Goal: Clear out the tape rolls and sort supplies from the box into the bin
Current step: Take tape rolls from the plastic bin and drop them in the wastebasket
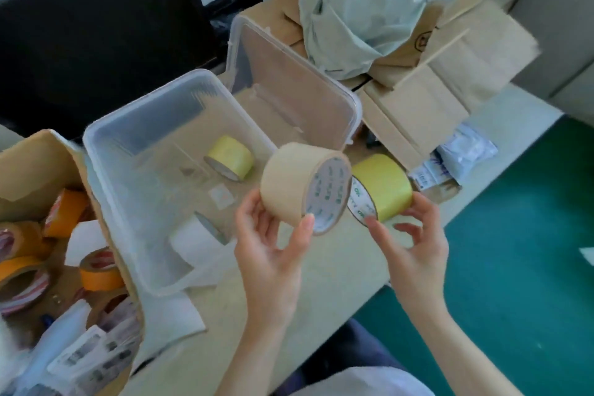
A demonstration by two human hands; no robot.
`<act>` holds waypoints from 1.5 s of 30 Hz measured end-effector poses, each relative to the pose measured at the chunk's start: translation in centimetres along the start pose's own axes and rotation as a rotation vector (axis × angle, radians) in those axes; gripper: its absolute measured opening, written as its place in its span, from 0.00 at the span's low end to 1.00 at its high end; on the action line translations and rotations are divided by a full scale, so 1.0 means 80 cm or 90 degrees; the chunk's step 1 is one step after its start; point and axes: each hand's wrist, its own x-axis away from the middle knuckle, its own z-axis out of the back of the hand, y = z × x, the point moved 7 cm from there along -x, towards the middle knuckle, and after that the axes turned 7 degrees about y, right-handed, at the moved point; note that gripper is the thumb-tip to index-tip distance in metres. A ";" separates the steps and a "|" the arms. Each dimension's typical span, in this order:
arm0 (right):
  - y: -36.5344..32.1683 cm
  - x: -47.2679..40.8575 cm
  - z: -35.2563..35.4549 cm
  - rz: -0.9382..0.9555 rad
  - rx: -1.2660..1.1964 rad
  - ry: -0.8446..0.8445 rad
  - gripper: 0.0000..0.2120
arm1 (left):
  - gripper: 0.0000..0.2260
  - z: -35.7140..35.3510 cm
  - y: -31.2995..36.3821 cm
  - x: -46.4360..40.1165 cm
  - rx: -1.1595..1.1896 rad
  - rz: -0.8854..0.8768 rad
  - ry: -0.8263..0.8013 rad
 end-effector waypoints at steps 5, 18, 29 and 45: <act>0.062 0.021 0.076 -0.100 0.043 0.103 0.26 | 0.26 -0.049 -0.049 0.044 -0.078 0.074 -0.130; 0.208 0.043 0.214 -0.194 0.108 0.331 0.25 | 0.28 -0.149 -0.206 0.167 -0.271 0.152 -0.436; 0.450 0.061 0.273 -0.231 0.106 0.405 0.25 | 0.30 -0.172 -0.384 0.259 -0.335 0.017 -0.564; 0.696 0.054 0.260 -0.377 0.125 0.302 0.22 | 0.28 -0.171 -0.689 0.251 -0.584 0.066 -0.572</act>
